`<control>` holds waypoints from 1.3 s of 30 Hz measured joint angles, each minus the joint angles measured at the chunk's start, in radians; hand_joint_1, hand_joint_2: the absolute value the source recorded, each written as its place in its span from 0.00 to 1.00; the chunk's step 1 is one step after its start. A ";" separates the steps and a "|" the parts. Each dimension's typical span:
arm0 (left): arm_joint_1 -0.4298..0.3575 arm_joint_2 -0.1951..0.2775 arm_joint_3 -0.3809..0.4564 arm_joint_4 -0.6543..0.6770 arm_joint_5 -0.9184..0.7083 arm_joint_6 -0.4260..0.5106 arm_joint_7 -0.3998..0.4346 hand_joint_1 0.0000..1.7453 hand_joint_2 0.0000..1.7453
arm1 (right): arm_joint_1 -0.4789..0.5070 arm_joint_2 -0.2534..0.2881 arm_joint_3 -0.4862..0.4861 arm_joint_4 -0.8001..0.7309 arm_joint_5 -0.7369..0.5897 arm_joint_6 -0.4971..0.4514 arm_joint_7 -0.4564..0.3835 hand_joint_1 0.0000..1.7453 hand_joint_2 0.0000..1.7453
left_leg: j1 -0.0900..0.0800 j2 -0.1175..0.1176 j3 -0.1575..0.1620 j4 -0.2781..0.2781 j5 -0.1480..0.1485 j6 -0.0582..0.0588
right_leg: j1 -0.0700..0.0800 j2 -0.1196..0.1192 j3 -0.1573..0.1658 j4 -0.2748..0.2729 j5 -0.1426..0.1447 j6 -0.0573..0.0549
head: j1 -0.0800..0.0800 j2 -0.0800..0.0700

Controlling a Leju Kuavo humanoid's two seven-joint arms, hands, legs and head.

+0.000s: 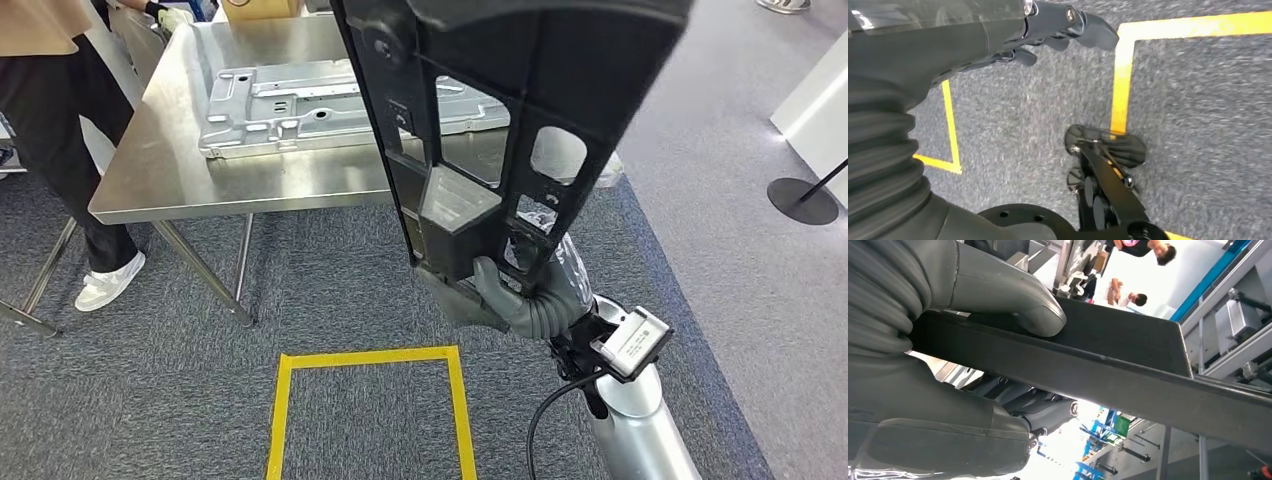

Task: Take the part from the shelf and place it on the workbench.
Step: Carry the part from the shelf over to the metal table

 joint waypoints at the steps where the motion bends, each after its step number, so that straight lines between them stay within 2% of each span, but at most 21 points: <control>1: 0.000 0.001 0.000 0.000 -0.002 0.000 0.000 0.00 1.00 | -0.001 0.000 0.000 0.002 -0.002 0.000 -0.001 1.00 1.00 | 0.001 0.001 0.028 -0.068 0.037 0.001 | 0.000 0.000 0.009 0.002 -0.009 0.004 | 0.000 0.000; 3: -0.002 0.002 0.000 0.000 -0.003 0.000 0.000 0.00 1.00 | -0.004 0.000 0.000 0.006 -0.005 0.000 -0.002 1.00 1.00 | -0.001 0.001 0.068 -0.162 0.073 0.011 | 0.002 0.001 0.018 0.006 -0.023 0.015 | 0.001 0.000; 6: -0.002 0.002 0.000 0.000 -0.004 -0.001 0.000 0.00 1.00 | -0.009 -0.001 -0.001 0.007 -0.007 0.001 -0.004 1.00 1.00 | -0.005 -0.002 0.076 -0.179 0.064 0.033 | 0.003 0.002 0.020 0.012 -0.026 0.031 | 0.002 0.000; 8: -0.002 0.002 0.000 0.000 -0.004 -0.002 0.000 0.00 1.00 | -0.011 -0.001 -0.002 0.008 -0.012 0.001 -0.006 1.00 1.00 | -0.003 -0.003 0.088 -0.185 0.060 0.046 | 0.002 0.002 0.005 0.048 -0.039 0.039 | 0.004 0.000; 10: -0.003 0.002 0.000 0.000 -0.005 -0.003 -0.002 0.00 1.00 | -0.015 -0.001 -0.005 0.008 -0.023 0.001 -0.010 1.00 1.00 | -0.003 -0.003 0.099 -0.188 0.054 0.056 | 0.000 0.001 -0.055 0.154 -0.080 0.045 | 0.006 0.000; 12: -0.004 0.002 0.000 0.000 -0.009 -0.004 -0.003 0.00 1.00 | -0.016 -0.002 -0.011 0.010 -0.036 0.003 -0.015 1.00 1.00 | -0.006 -0.003 0.108 -0.188 0.045 0.060 | 0.000 0.001 -0.145 0.284 -0.120 0.048 | 0.006 0.000; 13: -0.003 0.002 -0.001 0.000 -0.011 -0.005 -0.003 0.00 1.00 | -0.015 -0.003 -0.013 0.011 -0.040 0.004 -0.016 1.00 1.00 | -0.007 -0.004 0.113 -0.188 0.040 0.061 | 0.000 0.001 -0.175 0.318 -0.121 0.048 | 0.006 0.000; 14: -0.003 0.002 -0.001 0.000 -0.014 -0.006 -0.003 0.00 1.00 | -0.015 -0.004 -0.015 0.012 -0.046 0.008 -0.018 1.00 1.00 | -0.009 -0.004 0.121 -0.188 0.033 0.061 | 0.000 0.001 -0.185 0.308 -0.096 0.045 | 0.006 0.000; 17: -0.003 0.002 -0.003 0.000 -0.022 -0.007 -0.005 0.00 1.00 | -0.014 -0.007 -0.023 0.012 -0.072 0.022 -0.032 1.00 1.00 | -0.014 -0.006 0.152 -0.190 0.013 0.056 | 0.009 0.000 -0.123 0.112 0.035 0.022 | 0.005 0.000; 18: -0.004 0.001 -0.004 0.000 -0.024 -0.008 -0.006 0.00 1.00 | -0.014 -0.007 -0.025 0.011 -0.079 0.026 -0.040 1.00 1.00 | -0.014 -0.006 0.157 -0.191 0.007 0.052 | 0.013 0.000 -0.104 0.062 0.049 0.014 | 0.004 0.000; 20: -0.005 0.001 -0.005 0.000 -0.027 -0.008 -0.007 0.00 1.00 | -0.010 -0.008 -0.030 0.011 -0.089 0.032 -0.054 1.00 1.00 | -0.015 -0.005 0.165 -0.191 0.006 0.039 | 0.020 -0.001 -0.090 0.024 0.045 0.003 | 0.002 0.000; 22: -0.005 0.004 -0.006 0.000 -0.027 -0.008 -0.008 0.00 1.00 | -0.006 -0.008 -0.033 0.011 -0.091 0.034 -0.059 1.00 1.00 | -0.015 -0.003 0.171 -0.179 0.005 0.025 | 0.015 0.001 -0.072 0.010 0.050 -0.004 | 0.002 0.000; 24: -0.008 0.007 -0.006 -0.001 -0.027 -0.008 -0.009 0.00 1.00 | -0.004 -0.008 -0.034 0.011 -0.092 0.035 -0.059 1.00 1.00 | -0.014 -0.002 0.152 -0.126 -0.019 0.016 | 0.009 0.000 -0.050 0.002 0.046 -0.011 | -0.004 0.000; 27: -0.009 0.008 -0.006 -0.001 -0.028 -0.008 -0.009 0.00 1.00 | 0.001 -0.009 -0.035 0.011 -0.093 0.035 -0.061 1.00 1.00 | -0.008 -0.001 0.045 0.046 -0.095 0.006 | 0.009 -0.001 -0.034 0.001 0.031 -0.016 | -0.010 0.000; 28: -0.008 0.008 -0.006 -0.001 -0.028 -0.008 -0.009 0.00 1.00 | 0.004 -0.009 -0.035 0.011 -0.093 0.035 -0.061 1.00 1.00 | -0.007 -0.001 0.014 0.080 -0.102 0.004 | 0.009 0.000 -0.030 0.002 0.025 -0.016 | -0.009 0.000; 30: -0.005 0.009 -0.006 -0.001 -0.028 -0.008 -0.009 0.00 1.00 | 0.008 -0.009 -0.036 0.011 -0.093 0.035 -0.061 1.00 1.00 | -0.004 -0.001 0.007 0.038 -0.051 0.003 | 0.007 0.002 -0.016 0.005 0.012 -0.012 | -0.011 0.000; 32: -0.004 0.010 -0.006 -0.001 -0.028 -0.008 -0.009 0.00 1.00 | 0.010 -0.009 -0.036 0.011 -0.093 0.035 -0.061 1.00 1.00 | -0.004 0.001 0.049 -0.094 0.037 0.006 | 0.006 0.001 0.003 0.008 -0.005 -0.005 | -0.010 0.000; 33: -0.005 0.010 -0.006 -0.001 -0.028 -0.008 -0.009 0.00 1.00 | 0.010 -0.009 -0.036 0.011 -0.093 0.035 -0.061 1.00 1.00 | -0.006 0.002 0.065 -0.144 0.056 0.010 | 0.006 0.001 0.010 0.008 -0.011 0.000 | -0.010 0.000; 34: -0.005 0.010 -0.007 -0.001 -0.028 -0.008 -0.009 0.00 1.00 | 0.010 -0.009 -0.036 0.011 -0.093 0.035 -0.064 1.00 1.00 | -0.009 0.003 0.076 -0.175 0.067 0.016 | 0.006 0.001 0.014 0.008 -0.017 0.006 | -0.010 0.000; 37: -0.002 0.011 -0.007 -0.001 -0.031 -0.008 -0.009 0.00 1.00 | 0.012 -0.009 -0.039 0.009 -0.092 0.034 -0.087 1.00 1.00 | -0.011 0.003 0.086 -0.186 0.066 0.038 | 0.006 0.000 0.017 0.020 -0.023 0.026 | -0.008 0.000; 39: -0.002 0.012 -0.007 -0.001 -0.034 -0.009 -0.009 0.00 1.00 | 0.013 -0.009 -0.043 0.005 -0.095 0.035 -0.106 1.00 1.00 | -0.009 0.002 0.100 -0.192 0.063 0.049 | 0.004 0.000 0.000 0.064 -0.039 0.035 | -0.004 0.000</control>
